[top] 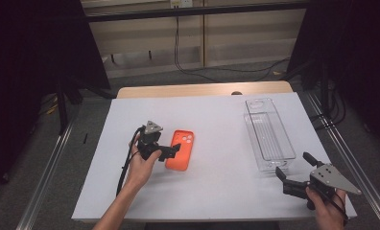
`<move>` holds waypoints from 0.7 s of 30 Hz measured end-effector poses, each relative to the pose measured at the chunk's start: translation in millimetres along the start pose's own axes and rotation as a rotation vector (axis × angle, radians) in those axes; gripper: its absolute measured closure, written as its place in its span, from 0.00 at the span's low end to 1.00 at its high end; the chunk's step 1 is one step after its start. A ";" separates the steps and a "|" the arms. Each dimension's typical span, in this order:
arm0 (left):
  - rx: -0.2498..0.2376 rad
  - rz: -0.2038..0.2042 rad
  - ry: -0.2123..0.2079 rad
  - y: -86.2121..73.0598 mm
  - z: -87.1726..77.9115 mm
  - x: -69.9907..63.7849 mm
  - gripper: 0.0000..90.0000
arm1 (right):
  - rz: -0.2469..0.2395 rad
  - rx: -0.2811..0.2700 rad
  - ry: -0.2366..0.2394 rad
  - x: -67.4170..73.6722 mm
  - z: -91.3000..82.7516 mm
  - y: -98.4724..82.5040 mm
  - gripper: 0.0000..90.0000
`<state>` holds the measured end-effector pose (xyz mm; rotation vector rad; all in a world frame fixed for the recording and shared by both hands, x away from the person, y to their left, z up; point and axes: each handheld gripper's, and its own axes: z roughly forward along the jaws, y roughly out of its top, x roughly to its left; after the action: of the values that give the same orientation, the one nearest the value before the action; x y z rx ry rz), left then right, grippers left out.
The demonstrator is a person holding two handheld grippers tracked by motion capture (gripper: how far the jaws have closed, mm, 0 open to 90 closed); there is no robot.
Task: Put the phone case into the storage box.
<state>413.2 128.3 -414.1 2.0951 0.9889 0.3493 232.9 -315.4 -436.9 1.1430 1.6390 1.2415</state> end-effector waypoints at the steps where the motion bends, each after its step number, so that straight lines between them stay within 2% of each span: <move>1: 0.031 -0.023 -0.009 4.0 2.4 0.0 0.05 | 0.000 -0.001 0.001 -0.2 -0.1 0.1 0.00; 5: 0.050 -0.014 -0.024 8.5 5.0 -0.6 0.06 | 0.001 -0.016 -0.001 0.2 -0.8 0.6 0.00; 6: 0.082 -0.010 -0.039 11.0 7.5 -1.2 0.06 | 0.001 -0.016 -0.003 0.0 -1.1 0.7 0.00; 10: 0.106 0.000 -0.031 14.2 12.4 -4.0 0.05 | 0.000 -0.014 -0.001 -0.2 -0.6 0.5 0.00; 12: 0.122 -0.001 -0.017 15.5 16.4 -7.1 0.06 | 0.001 -0.018 -0.001 0.1 -1.1 0.7 0.00; 14: 0.159 0.007 0.003 16.7 21.5 -8.7 0.06 | 0.001 -0.016 -0.001 -0.2 -1.2 0.6 0.00; 16: 0.165 0.002 0.012 17.0 23.8 -9.2 0.06 | 0.000 -0.016 -0.003 -0.6 -1.0 0.5 0.00; 17: 0.175 0.003 -0.009 17.9 28.1 -9.1 0.05 | 0.000 -0.013 -0.002 -0.5 -0.7 0.4 0.00; 19: 0.173 -0.001 -0.022 19.4 31.8 -9.5 0.05 | -0.001 -0.011 0.002 -0.1 -0.4 0.4 0.00; 21: 0.176 -0.008 -0.015 19.9 34.1 -10.3 0.05 | 0.000 -0.008 0.005 0.2 -0.6 0.3 0.00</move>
<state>435.2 94.5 -421.0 2.2473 1.0521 0.2499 232.3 -315.4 -436.5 1.1356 1.6369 1.2504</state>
